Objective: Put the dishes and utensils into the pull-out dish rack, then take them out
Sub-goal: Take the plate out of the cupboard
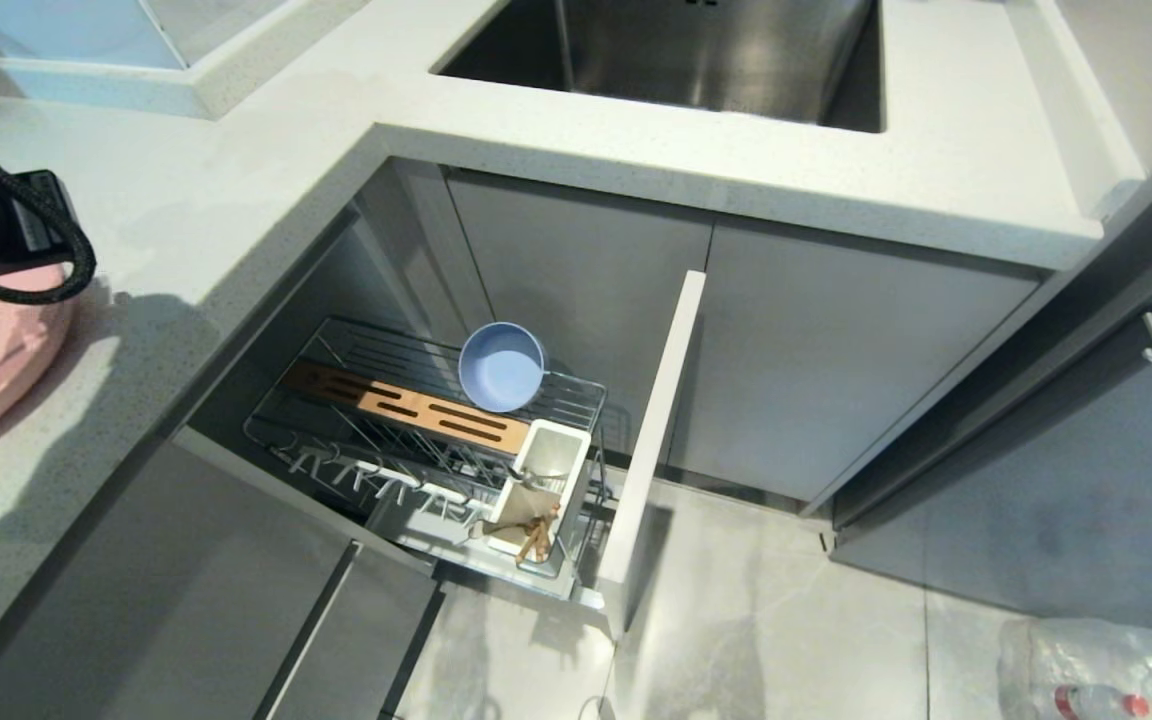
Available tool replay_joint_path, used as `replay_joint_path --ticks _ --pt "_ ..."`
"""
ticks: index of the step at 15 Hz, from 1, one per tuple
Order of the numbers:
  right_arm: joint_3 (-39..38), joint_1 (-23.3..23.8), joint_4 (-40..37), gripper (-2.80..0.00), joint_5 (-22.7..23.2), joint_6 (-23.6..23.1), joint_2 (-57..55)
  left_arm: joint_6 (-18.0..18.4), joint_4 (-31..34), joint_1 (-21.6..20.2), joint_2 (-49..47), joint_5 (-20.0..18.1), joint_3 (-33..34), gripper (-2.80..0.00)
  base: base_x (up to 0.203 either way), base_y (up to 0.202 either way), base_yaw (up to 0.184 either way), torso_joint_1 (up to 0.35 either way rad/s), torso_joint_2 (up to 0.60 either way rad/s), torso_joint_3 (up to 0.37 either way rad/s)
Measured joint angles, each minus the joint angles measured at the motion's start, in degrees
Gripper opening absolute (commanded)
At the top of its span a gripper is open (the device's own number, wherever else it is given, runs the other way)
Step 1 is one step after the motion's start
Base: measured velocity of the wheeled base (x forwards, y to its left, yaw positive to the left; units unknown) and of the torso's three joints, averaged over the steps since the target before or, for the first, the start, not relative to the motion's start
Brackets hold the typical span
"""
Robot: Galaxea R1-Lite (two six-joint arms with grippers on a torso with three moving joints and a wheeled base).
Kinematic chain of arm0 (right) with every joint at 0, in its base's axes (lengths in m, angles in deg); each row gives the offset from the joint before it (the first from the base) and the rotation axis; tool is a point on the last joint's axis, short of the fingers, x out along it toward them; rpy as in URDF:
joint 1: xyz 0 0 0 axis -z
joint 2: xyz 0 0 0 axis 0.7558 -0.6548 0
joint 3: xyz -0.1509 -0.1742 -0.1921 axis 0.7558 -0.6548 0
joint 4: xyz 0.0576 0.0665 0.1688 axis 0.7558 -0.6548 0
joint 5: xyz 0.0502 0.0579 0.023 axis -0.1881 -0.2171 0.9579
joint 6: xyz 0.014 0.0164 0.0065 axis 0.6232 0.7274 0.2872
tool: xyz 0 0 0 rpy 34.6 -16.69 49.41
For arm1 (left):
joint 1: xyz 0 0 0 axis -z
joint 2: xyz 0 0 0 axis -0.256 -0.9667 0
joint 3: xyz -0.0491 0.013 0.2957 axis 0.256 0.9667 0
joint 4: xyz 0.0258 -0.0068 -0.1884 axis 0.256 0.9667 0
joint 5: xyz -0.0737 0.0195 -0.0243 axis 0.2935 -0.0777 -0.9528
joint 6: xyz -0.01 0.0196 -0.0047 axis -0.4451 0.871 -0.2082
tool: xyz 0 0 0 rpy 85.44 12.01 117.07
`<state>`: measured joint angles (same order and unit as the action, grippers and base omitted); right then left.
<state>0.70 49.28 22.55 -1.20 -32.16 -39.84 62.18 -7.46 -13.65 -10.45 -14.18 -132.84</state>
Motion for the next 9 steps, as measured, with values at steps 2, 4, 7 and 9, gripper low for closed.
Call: replay_joint_path --ticks 2,4,7,9 --pt "0.00 0.00 0.00 -2.80 0.00 0.00 0.00 -0.30 0.04 1.76 1.70 1.31 0.22 0.00 0.000 0.000 0.000 0.000 0.00 0.000" --pt "0.00 0.00 0.00 -2.80 0.02 0.00 0.00 -0.41 0.07 4.91 3.52 7.01 1.21 0.00 0.000 0.000 0.000 0.000 0.00 0.000" --pt "0.00 0.00 0.00 -2.80 0.02 0.00 0.00 -1.38 -0.28 11.06 7.02 16.81 2.10 0.00 0.000 0.000 0.000 0.000 0.00 0.000" --pt "0.00 0.00 0.00 -2.80 0.00 0.00 0.00 -1.68 -0.66 14.11 9.46 19.22 2.96 -2.80 0.000 0.000 0.000 0.000 0.00 0.000"
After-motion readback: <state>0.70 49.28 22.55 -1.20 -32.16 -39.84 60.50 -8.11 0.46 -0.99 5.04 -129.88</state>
